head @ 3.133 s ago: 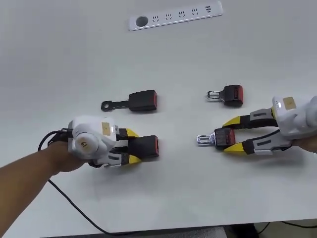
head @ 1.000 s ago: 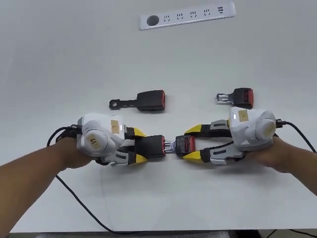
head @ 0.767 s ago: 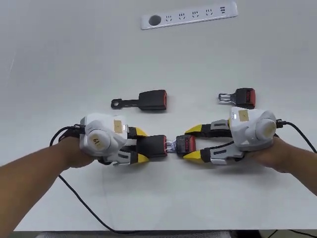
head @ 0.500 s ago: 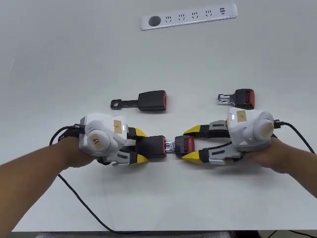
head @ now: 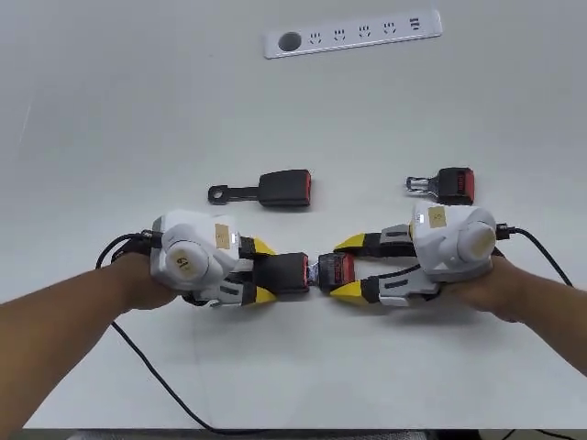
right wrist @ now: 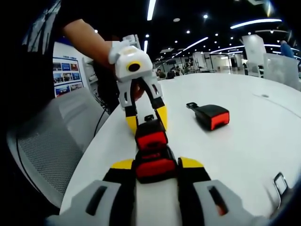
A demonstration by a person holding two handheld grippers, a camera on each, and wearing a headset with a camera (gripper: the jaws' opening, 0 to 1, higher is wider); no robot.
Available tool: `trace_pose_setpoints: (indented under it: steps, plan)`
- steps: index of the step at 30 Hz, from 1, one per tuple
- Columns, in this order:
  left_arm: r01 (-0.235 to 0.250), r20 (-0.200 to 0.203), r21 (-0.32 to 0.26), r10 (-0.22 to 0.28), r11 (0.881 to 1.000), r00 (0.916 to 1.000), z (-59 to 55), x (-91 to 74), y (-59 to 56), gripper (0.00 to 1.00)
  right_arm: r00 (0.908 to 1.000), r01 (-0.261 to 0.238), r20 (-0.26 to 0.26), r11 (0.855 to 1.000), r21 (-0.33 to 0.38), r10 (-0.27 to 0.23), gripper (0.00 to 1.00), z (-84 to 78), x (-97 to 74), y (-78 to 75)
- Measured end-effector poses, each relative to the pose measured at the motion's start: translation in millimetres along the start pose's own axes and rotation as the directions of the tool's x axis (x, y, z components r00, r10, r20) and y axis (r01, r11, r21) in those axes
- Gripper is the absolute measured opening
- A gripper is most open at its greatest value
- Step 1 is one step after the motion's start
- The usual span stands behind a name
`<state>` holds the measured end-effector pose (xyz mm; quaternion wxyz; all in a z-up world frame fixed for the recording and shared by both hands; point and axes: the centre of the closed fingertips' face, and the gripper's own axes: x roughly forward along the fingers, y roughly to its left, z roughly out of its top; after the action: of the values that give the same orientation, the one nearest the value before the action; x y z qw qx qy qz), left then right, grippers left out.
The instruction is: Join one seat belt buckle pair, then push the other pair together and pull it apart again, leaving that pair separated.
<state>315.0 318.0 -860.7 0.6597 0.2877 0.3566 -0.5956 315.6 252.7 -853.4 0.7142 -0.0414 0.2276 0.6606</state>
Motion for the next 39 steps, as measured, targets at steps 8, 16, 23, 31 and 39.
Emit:
trace_pose_setpoints:
  steps: [8,16,23,31,39]
  plan:
    - [0.010,-0.007,0.013,-0.010,1.000,0.9999,-0.5,-0.1,0.5,0.33,1.0000,0.003,-0.003,1.000,-0.001,-0.003,0.36,2.3,5.3,1.6]
    - [0.013,0.001,0.011,-0.013,1.000,0.9999,-1.4,-1.1,2.6,0.33,0.9999,0.011,-0.007,1.000,-0.008,-0.011,0.36,5.6,9.9,0.9]
    - [0.017,0.004,0.019,-0.017,1.000,0.9999,-1.5,-1.3,2.0,0.33,0.9998,0.013,-0.018,1.000,-0.016,-0.013,0.36,4.9,9.3,1.4]
    - [0.039,-0.005,0.074,-0.039,0.996,0.9992,-2.2,-1.7,-0.1,0.33,0.9967,0.005,-0.081,0.997,-0.079,-0.012,0.35,3.6,9.5,3.5]
    - [0.041,0.006,0.099,-0.042,0.994,0.9991,-2.1,-1.9,-1.1,0.33,0.9912,0.005,-0.131,0.991,-0.133,-0.023,0.35,1.6,8.3,3.6]
